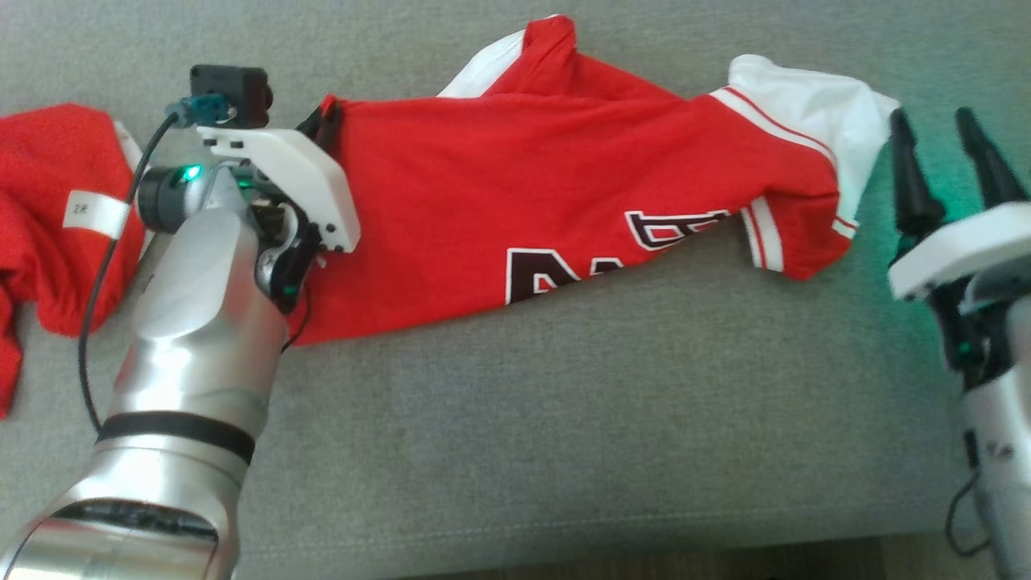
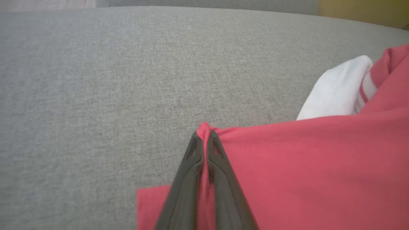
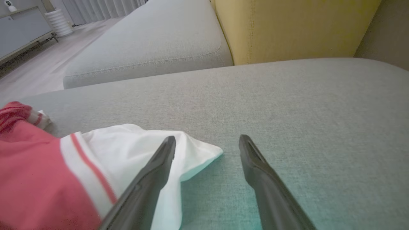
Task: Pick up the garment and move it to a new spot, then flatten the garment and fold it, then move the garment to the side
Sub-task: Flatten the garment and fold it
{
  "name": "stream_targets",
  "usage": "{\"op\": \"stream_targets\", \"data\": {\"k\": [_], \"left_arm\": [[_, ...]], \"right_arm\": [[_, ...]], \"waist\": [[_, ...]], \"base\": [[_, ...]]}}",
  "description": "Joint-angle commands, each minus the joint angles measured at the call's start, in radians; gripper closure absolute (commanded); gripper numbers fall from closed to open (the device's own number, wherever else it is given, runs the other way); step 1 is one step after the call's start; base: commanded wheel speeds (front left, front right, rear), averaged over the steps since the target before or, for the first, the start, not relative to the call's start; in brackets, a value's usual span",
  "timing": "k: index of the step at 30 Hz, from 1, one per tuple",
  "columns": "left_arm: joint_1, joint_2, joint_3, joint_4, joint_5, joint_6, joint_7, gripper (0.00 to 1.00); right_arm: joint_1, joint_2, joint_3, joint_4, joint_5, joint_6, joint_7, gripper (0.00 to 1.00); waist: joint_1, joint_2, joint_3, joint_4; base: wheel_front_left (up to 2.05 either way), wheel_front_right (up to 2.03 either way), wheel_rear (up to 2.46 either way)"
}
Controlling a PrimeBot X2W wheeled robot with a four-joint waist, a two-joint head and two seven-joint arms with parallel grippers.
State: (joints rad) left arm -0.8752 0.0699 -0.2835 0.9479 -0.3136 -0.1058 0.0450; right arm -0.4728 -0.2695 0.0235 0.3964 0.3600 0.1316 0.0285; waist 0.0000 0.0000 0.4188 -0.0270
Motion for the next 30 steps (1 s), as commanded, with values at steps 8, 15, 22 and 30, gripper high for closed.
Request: {"op": "stream_targets", "data": {"k": [8,15,22,30], "left_arm": [[-0.055,0.013,-0.009,-0.03,0.001,0.008,-0.03,1.0],[-0.057,0.01,-0.015,-0.029,-0.008,0.009,-0.07,1.0],[-0.052,0.039,-0.004,-0.075,-0.012,0.011,-0.168,1.0],[-0.018,0.118,0.013,-0.286,-0.001,0.03,-0.236,1.0]], "right_arm": [[-0.142,-0.046,0.076,0.199,0.076,-0.001,0.121,0.0],[-0.183,-0.063,0.13,0.271,0.135,-0.001,0.17,1.0],[-0.207,-0.102,0.13,0.199,0.122,-0.001,0.022,1.0],[-0.203,-0.149,0.079,-0.072,0.054,-0.001,-0.103,1.0]], "waist": [[0.0,0.0,0.036,0.032],[0.0,0.0,0.032,0.038],[0.0,0.0,-0.005,0.029],[0.0,0.0,-0.099,0.01]], "base": [[0.0,0.0,0.0],[0.0,0.0,0.0],[0.0,0.0,0.0],[0.0,0.0,0.0]]}}
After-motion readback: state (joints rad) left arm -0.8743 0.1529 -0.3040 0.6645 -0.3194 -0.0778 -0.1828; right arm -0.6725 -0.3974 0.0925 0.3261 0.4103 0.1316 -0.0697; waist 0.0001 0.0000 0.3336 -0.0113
